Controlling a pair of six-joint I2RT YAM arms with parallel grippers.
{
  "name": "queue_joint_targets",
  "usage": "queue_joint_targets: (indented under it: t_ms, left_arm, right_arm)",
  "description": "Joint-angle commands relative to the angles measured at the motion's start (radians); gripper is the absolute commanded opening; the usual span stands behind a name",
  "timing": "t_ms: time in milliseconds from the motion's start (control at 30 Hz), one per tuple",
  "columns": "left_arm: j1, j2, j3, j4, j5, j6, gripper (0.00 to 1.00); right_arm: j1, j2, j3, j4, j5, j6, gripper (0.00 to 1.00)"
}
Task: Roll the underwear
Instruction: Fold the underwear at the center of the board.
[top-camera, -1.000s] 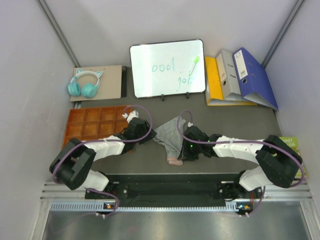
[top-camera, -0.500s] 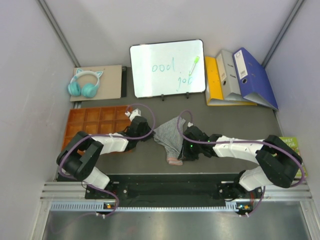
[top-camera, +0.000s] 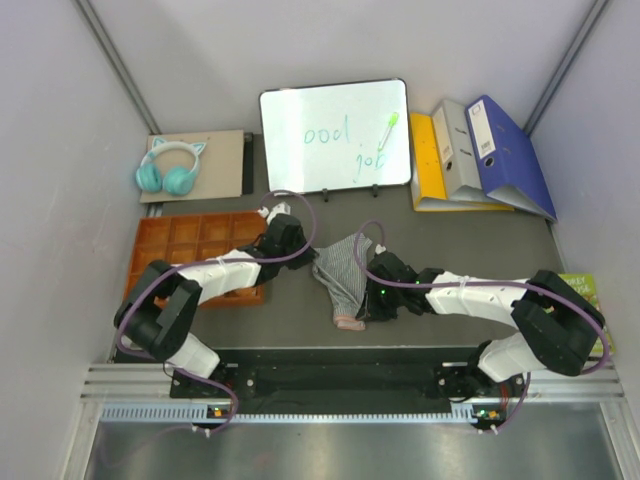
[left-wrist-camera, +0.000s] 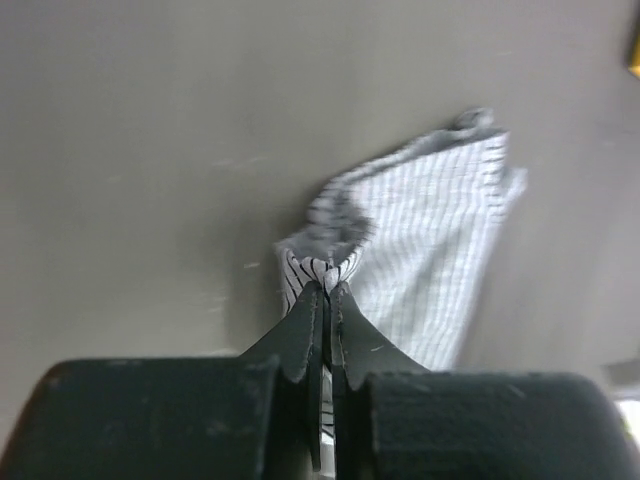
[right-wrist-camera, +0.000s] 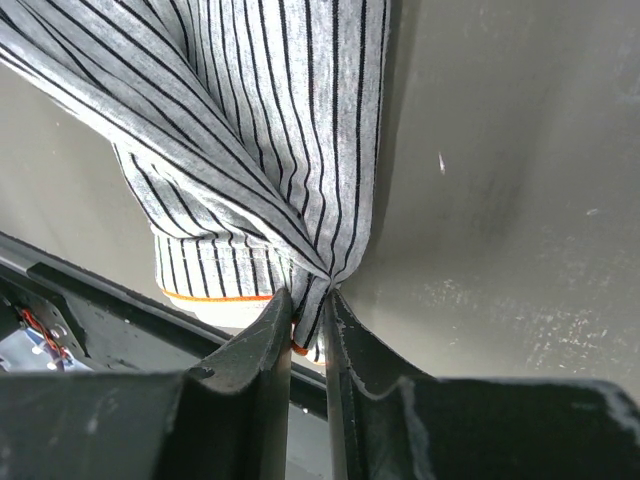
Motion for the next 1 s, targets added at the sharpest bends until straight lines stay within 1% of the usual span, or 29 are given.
queue_joint_targets:
  t_ms: [0,33,200,400,633,767,967]
  left_arm:
    - [-0.001,0.033,0.102,-0.032,0.057,-0.001,0.0]
    - [-0.001,0.045,0.111,-0.03,0.086,-0.005,0.0]
    - [-0.008,0.079,0.157,0.0,0.112,-0.047,0.0]
    - [-0.04,0.173,0.237,0.027,0.128,-0.077,0.0]
    - [-0.075,0.279,0.355,0.005,0.117,-0.054,0.0]
    - [-0.103,0.323,0.43,-0.029,0.083,-0.028,0.0]
    - [-0.132,0.369,0.473,-0.041,0.072,-0.001,0.0]
  right_arm:
    - [-0.003,0.004,-0.012,-0.023,0.015,-0.019,0.12]
    - [-0.004,0.002,-0.01,-0.023,0.018,-0.019,0.12]
    - [-0.004,0.007,-0.01,-0.031,0.023,-0.019,0.12]
    - [-0.004,0.01,-0.013,-0.028,0.021,-0.022,0.12]
    - [-0.004,0.019,-0.015,-0.028,0.02,-0.022,0.11]
    - [-0.004,0.021,-0.015,-0.028,0.02,-0.022,0.11]
    - [-0.004,0.034,-0.013,-0.021,0.011,-0.022,0.11]
